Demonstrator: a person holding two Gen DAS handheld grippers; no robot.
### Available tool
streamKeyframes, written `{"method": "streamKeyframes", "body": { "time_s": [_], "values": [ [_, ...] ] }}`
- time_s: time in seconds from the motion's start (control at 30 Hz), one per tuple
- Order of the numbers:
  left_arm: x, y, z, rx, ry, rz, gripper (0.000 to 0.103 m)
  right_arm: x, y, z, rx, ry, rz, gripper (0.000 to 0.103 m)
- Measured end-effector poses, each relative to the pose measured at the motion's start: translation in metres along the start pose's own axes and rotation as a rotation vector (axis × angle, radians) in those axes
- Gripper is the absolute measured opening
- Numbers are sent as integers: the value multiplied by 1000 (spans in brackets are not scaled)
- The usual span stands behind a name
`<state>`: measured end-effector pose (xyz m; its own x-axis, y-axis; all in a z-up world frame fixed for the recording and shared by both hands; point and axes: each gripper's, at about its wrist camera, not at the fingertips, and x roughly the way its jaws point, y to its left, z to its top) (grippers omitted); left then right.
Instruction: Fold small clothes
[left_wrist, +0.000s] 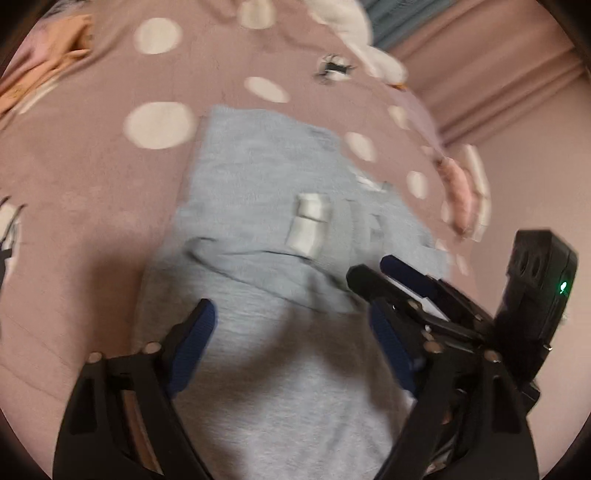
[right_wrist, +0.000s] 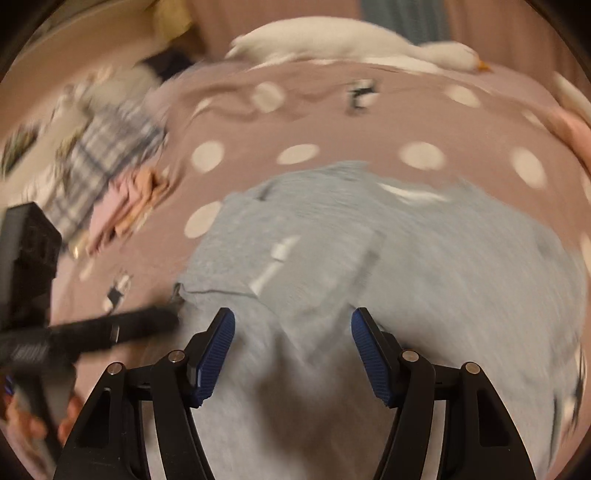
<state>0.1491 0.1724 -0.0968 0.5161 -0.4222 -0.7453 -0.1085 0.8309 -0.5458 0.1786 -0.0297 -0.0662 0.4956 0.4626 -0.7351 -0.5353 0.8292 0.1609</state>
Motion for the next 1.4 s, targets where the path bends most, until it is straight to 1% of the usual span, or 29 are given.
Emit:
{"method": "streamKeyframes", "body": {
  "time_s": [0.03, 0.1, 0.13, 0.2, 0.23, 0.27, 0.3, 0.33, 0.4, 0.47, 0.53, 0.57, 0.6, 0.63, 0.67, 0.73, 0.77, 0.8, 0.87, 0.93, 1.0, 1.03, 1.1, 1.17, 1.23, 1.3, 1.33, 1.4],
  "values": [
    [1, 6, 1, -16, 0, 1, 82, 9, 3, 3, -14, 19, -12, 65],
    [9, 22, 3, -110, 24, -98, 82, 33, 3, 7, -26, 73, -53, 65],
    [11, 26, 4, -134, 28, -115, 82, 39, 1, 6, -20, 91, -64, 64],
    [13, 28, 5, -135, 22, -122, 82, 47, -8, 2, 0, 102, -57, 60],
    [14, 28, 6, -141, 25, -137, 82, 48, -7, 2, -4, 92, -65, 56],
    [17, 28, 7, -155, 34, -168, 83, 47, -7, 0, -9, 78, -70, 53],
    [19, 28, 10, -169, 39, -186, 84, 46, -9, -1, -8, 68, -69, 46],
    [22, 27, 12, -180, 39, -196, 84, 43, -11, -2, 2, 54, -63, 39],
    [25, 28, 17, -200, 31, -199, 84, 33, -22, -3, 50, 25, -40, 31],
    [25, 31, 22, -221, 10, -209, 84, 12, -38, -5, 140, -41, 23, 30],
    [26, 33, 29, -244, -7, -226, 84, -14, -62, -13, 272, -122, 129, 30],
    [26, 35, 33, -258, -18, -234, 84, -24, -77, -21, 357, -143, 183, 30],
    [27, 36, 36, -272, -30, -236, 84, -27, -88, -28, 421, -145, 212, 31],
    [26, 38, 38, -284, -43, -235, 84, -33, -104, -44, 513, -143, 246, 32],
    [24, 42, 39, -300, -65, -236, 84, -35, -112, -52, 548, -140, 252, 33],
    [19, 52, 39, -349, -109, -258, 84, -40, -127, -73, 600, -112, 196, 39],
    [18, 56, 38, -369, -115, -274, 84, -42, -132, -80, 605, -98, 167, 40],
    [17, 60, 38, -382, -115, -280, 84, -45, -136, -85, 609, -91, 158, 40],
    [14, 62, 36, -378, -102, -274, 84, -50, -141, -90, 611, -86, 156, 40],
    [6, 60, 35, -349, -96, -233, 84, -53, -142, -86, 599, -94, 154, 42],
    [-3, 58, 33, -299, -69, -189, 84, -52, -141, -85, 589, -96, 145, 44],
    [-12, 56, 32, -269, -68, -152, 85, -52, -139, -82, 578, -100, 143, 44],
    [-24, 55, 34, -221, -94, -89, 85, -49, -133, -76, 537, -112, 125, 45],
    [-32, 51, 43, -169, -115, -19, 85, -47, -128, -70, 479, -118, 75, 45],
    [-28, 38, 58, -93, -112, 79, 85, -41, -125, -64, 441, -106, 32, 45],
    [-12, 28, 72, -41, -94, 115, 84, -38, -123, -61, 433, -102, 22, 45],
    [-4, 28, 77, -34, -86, 133, 83, -37, -123, -60, 433, -109, 28, 45],
    [18, 21, 90, 0, -65, 194, 82, -38, -122, -60, 433, -121, 29, 45]
  ]
}}
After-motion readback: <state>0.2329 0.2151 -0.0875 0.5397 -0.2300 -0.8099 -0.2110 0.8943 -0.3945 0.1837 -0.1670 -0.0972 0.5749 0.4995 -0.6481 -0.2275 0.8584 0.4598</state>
